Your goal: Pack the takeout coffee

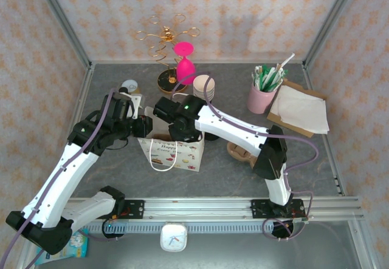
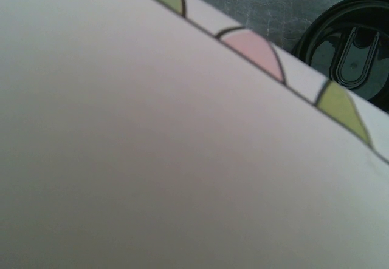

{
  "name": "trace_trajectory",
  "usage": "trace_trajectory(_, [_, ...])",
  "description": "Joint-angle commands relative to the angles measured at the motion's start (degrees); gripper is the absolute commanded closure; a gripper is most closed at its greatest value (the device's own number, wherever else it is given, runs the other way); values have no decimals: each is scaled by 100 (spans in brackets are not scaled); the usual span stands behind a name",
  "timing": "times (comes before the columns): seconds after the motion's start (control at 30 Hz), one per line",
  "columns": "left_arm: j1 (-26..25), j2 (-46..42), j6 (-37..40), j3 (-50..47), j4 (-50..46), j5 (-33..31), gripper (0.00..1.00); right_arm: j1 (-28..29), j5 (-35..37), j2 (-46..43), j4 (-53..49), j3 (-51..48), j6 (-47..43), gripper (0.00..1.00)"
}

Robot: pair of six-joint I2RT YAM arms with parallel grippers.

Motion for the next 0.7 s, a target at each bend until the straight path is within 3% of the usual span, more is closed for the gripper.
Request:
trace_trajectory(0.0, [42,-94,-13,79,-91,-161,73,52,204,138,-78,-16,51,66])
trace_trajectory(0.67, [41,-81,-41,182,-135,-132,64,70,215,303,52,-183,-16,66])
